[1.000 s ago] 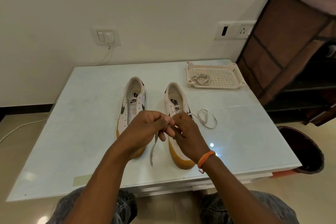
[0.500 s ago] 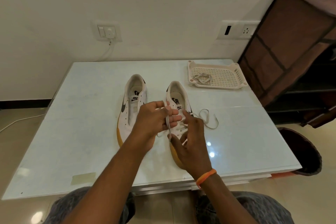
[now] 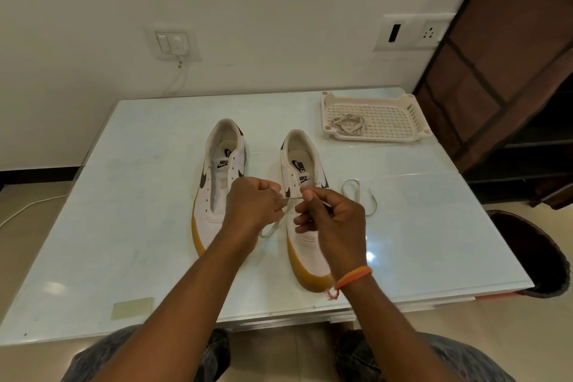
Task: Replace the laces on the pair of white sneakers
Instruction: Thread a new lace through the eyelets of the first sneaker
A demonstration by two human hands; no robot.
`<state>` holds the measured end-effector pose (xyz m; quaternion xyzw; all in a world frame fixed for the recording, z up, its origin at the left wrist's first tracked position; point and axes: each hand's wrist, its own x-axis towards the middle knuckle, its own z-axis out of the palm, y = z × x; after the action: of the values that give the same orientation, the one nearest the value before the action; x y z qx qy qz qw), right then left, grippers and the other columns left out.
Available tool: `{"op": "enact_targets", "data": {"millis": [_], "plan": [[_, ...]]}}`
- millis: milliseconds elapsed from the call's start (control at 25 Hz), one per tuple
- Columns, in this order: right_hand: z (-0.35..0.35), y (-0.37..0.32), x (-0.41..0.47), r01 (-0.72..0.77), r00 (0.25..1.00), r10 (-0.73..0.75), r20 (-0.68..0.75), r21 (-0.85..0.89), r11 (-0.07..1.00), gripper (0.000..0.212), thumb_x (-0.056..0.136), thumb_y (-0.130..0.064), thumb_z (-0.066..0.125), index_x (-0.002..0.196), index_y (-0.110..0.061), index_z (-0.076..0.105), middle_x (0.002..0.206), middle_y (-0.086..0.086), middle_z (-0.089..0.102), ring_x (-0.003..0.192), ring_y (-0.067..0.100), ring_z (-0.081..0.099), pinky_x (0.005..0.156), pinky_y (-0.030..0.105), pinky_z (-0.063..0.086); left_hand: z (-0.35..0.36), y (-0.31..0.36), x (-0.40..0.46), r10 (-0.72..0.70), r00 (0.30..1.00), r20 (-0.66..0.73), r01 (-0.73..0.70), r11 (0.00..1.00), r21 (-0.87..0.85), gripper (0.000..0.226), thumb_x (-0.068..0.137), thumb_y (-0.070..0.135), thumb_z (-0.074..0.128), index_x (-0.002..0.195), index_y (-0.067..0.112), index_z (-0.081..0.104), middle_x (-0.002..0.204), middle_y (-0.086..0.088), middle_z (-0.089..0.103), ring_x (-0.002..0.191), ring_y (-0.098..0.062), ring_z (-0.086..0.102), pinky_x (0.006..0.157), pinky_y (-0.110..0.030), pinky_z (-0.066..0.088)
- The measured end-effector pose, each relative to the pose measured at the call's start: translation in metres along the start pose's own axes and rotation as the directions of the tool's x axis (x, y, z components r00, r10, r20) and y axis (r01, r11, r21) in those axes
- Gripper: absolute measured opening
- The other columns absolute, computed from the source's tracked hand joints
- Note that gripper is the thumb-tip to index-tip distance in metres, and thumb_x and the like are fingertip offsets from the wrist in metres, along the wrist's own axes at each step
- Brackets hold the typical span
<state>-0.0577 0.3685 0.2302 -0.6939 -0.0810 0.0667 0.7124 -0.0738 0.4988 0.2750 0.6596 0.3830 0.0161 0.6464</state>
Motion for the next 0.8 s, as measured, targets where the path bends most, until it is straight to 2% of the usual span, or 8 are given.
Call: {"op": "enact_targets", "data": {"millis": [120,240,320,440,480,560,680,800], "plan": [[-0.020,0.000,0.016,-0.088,0.996,0.086,-0.024,-0.085,0.993,0.007,0.087,-0.013,0.071,0.092,-0.009,0.073,0.068,0.006,0.072,0.060,0.022,0.070,0.055,0.029,0.058,0.000,0.000,0.009,-0.038,0.999,0.000,0.038,0.998,0.050,0.015,0.096,0.003,0.054,0.088,0.001,0.066,0.081,-0.013,0.069,0.070,-0.020,0.070,0.061,-0.029,0.060],[-0.030,-0.003,0.025,-0.095,0.994,0.083,-0.066,-0.203,0.975,0.015,0.078,-0.018,0.080,0.080,-0.006,0.072,0.062,0.004,0.071,0.053,0.019,0.069,0.051,0.026,0.057,-0.004,-0.006,0.019,0.060,0.998,-0.035,-0.046,0.946,0.322,0.020,0.094,0.009,0.058,0.089,-0.007,0.068,0.080,-0.021,0.070,0.069,-0.029,0.071,0.072,-0.046,0.061],[-0.033,-0.006,0.030,-0.132,0.991,0.125,-0.044,-0.223,0.966,0.020,0.075,-0.022,0.082,0.076,-0.005,0.071,0.059,0.004,0.070,0.050,0.019,0.067,0.050,0.025,0.056,-0.007,-0.011,0.021,0.152,0.988,-0.008,-0.122,0.820,0.560,0.027,0.093,0.023,0.061,0.089,-0.003,0.069,0.076,-0.018,0.071,0.066,-0.030,0.071,0.072,-0.048,0.060],[-0.027,-0.008,0.031,-0.176,0.974,0.205,0.096,-0.254,0.951,0.019,0.075,-0.023,0.081,0.077,-0.007,0.072,0.063,0.007,0.071,0.052,0.017,0.067,0.050,0.023,0.055,-0.006,-0.010,0.010,0.328,0.943,0.052,-0.249,0.597,0.763,0.026,0.094,0.037,0.060,0.098,0.013,0.069,0.079,0.000,0.072,0.066,-0.014,0.068,0.071,-0.032,0.057],[-0.025,-0.008,0.031,-0.169,0.968,0.209,0.137,-0.260,0.951,0.019,0.075,-0.023,0.080,0.078,-0.007,0.072,0.064,0.007,0.072,0.052,0.016,0.067,0.051,0.023,0.055,-0.004,-0.006,0.006,0.400,0.910,0.114,-0.349,0.585,0.732,0.024,0.094,0.038,0.060,0.105,0.018,0.069,0.086,0.003,0.071,0.069,-0.010,0.066,0.066,-0.026,0.053],[-0.026,-0.011,0.033,-0.149,0.965,0.194,0.177,-0.238,0.960,0.016,0.078,-0.021,0.078,0.079,-0.007,0.071,0.064,0.008,0.072,0.053,0.017,0.067,0.052,0.023,0.055,0.002,0.003,0.003,0.412,0.871,0.268,-0.491,0.721,0.488,0.020,0.095,0.033,0.060,0.111,0.023,0.068,0.094,0.005,0.069,0.065,-0.011,0.066,0.054,-0.018,0.049],[-0.033,-0.017,0.037,-0.132,0.965,0.177,0.193,-0.225,0.966,0.017,0.082,-0.020,0.075,0.083,-0.004,0.071,0.065,0.010,0.071,0.055,0.017,0.067,0.054,0.024,0.056,0.007,0.012,0.004,0.242,0.862,0.446,-0.357,0.913,0.195,0.020,0.094,0.020,0.063,0.107,0.007,0.070,0.087,-0.009,0.073,0.065,-0.018,0.072,0.058,-0.020,0.057],[-0.040,-0.020,0.040,-0.202,0.946,0.234,0.224,-0.158,0.967,0.034,0.071,-0.034,0.077,0.084,-0.004,0.071,0.065,0.009,0.071,0.057,0.017,0.066,0.057,0.026,0.056,0.006,0.014,0.009,0.143,0.855,0.499,-0.203,0.977,0.068,0.026,0.081,0.021,0.073,0.098,0.001,0.073,0.083,-0.019,0.073,0.073,-0.023,0.073,0.065,-0.025,0.059]]}}
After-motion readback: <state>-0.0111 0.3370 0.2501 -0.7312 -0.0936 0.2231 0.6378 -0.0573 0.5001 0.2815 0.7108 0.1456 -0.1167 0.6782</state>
